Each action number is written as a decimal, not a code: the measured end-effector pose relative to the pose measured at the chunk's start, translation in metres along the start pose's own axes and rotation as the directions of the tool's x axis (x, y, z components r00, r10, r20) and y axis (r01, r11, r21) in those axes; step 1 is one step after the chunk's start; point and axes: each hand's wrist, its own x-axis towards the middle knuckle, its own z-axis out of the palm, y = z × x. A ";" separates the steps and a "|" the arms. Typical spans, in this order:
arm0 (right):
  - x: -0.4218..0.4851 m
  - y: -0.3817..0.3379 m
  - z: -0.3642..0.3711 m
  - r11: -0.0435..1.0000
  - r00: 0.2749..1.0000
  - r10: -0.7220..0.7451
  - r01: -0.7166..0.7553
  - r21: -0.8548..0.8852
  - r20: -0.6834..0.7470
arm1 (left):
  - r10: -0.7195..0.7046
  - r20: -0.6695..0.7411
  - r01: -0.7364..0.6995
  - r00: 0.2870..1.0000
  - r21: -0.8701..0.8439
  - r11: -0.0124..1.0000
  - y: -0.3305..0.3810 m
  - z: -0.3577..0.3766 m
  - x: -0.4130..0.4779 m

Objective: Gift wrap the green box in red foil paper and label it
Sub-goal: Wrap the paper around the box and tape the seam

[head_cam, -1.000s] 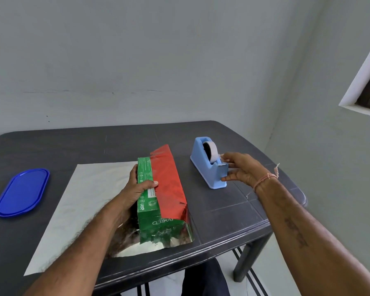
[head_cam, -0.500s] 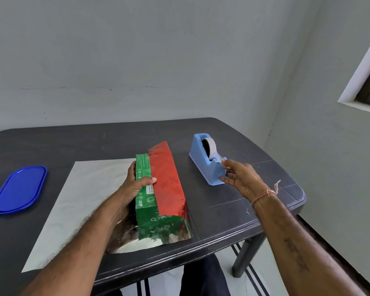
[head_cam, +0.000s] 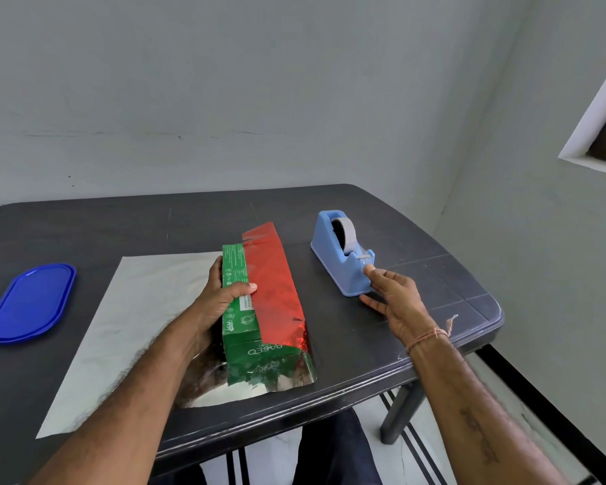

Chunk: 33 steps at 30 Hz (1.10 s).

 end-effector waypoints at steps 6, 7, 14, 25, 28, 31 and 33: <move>-0.001 0.006 0.009 0.997 0.995 -0.079 0.079 -0.010 -0.053 | 0.001 -0.001 -0.001 1.000 0.008 1.000 0.000 -0.001 0.001; 0.000 0.005 0.010 0.996 0.995 -0.085 0.085 -0.001 -0.061 | 0.003 -0.001 -0.003 1.000 0.008 1.000 0.000 -0.001 0.001; 0.005 0.021 0.010 0.958 0.957 -0.166 0.099 -0.268 -0.240 | 0.004 0.002 -0.004 1.000 -0.007 1.000 0.000 0.000 0.000; -0.066 0.008 0.057 0.854 0.853 -0.477 0.507 -0.119 0.211 | -0.002 -0.012 0.002 1.000 -0.007 1.000 0.002 -0.001 -0.002; -0.064 -0.011 0.080 0.739 0.738 -0.415 0.615 -0.277 0.532 | -0.007 -0.007 0.006 1.000 0.000 1.000 0.000 -0.002 -0.001; -0.059 -0.009 0.088 0.584 0.674 -0.279 0.685 -0.436 0.684 | 0.002 -0.007 -0.002 1.000 0.007 1.000 0.000 -0.003 -0.001; -0.059 -0.007 0.088 0.554 0.661 -0.245 0.696 -0.457 0.710 | 0.014 -0.010 -0.014 1.000 0.025 1.000 0.002 -0.004 -0.001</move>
